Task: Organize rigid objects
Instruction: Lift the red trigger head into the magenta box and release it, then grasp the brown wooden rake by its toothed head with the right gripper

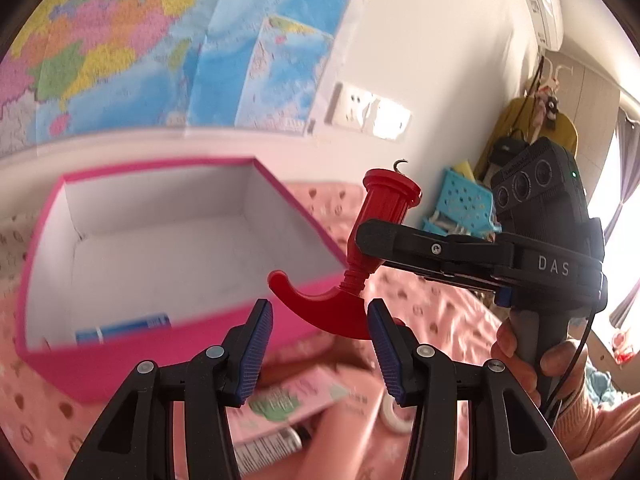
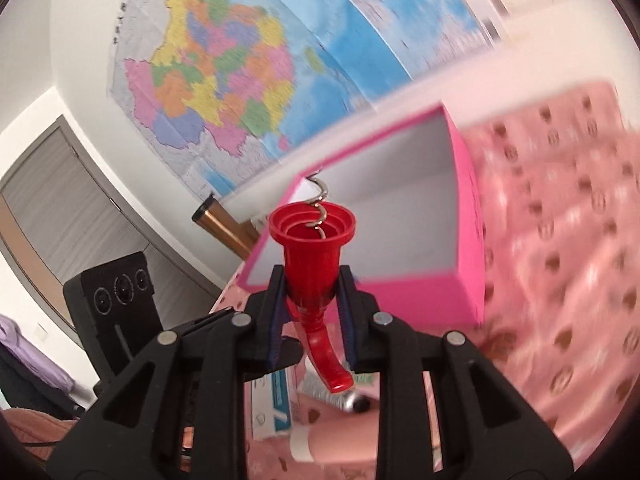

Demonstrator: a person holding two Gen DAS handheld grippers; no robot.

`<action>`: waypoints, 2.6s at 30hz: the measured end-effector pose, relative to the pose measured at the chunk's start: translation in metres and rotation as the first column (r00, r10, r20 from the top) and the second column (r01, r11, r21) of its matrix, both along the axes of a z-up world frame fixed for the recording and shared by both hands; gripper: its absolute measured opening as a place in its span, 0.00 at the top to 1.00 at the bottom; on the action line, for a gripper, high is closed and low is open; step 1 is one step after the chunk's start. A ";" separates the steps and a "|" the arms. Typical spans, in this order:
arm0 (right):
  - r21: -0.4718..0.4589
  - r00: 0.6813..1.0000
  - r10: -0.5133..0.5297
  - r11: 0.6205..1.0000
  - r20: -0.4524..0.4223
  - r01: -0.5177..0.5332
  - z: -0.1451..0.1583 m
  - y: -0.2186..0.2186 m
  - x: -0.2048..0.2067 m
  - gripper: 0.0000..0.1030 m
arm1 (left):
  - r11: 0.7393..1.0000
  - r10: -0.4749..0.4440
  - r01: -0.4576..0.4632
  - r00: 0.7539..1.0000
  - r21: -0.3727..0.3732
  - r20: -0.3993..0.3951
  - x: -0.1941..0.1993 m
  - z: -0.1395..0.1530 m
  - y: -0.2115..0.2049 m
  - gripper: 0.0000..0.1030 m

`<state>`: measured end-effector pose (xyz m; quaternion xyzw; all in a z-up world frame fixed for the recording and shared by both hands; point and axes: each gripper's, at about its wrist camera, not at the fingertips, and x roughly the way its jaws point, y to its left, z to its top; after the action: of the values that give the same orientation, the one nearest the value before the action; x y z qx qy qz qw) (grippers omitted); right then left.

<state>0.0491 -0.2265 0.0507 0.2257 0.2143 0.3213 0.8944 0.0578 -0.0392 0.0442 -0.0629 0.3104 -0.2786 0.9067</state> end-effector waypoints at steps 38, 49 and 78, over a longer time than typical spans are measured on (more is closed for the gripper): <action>-0.147 0.973 -0.212 0.969 -0.095 0.197 -0.008 -0.030 0.057 0.53 | 0.983 0.138 -0.130 0.989 0.130 -0.058 0.069 -0.024 0.007 0.52; -0.142 0.975 -0.202 0.972 -0.094 0.188 -0.029 -0.042 0.022 0.53 | 0.984 0.163 -0.163 0.987 0.074 0.010 0.028 -0.010 0.028 0.50; -0.179 0.942 -0.186 0.974 -0.278 0.139 -0.123 -0.047 0.012 0.49 | 0.990 0.044 -0.007 0.962 0.137 -0.268 0.038 -0.097 -0.007 0.46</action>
<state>0.0610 -0.2730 -0.0726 0.2168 0.3498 0.1914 0.8911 0.0957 -0.0461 -0.0531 -0.0427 0.4487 -0.2341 0.8614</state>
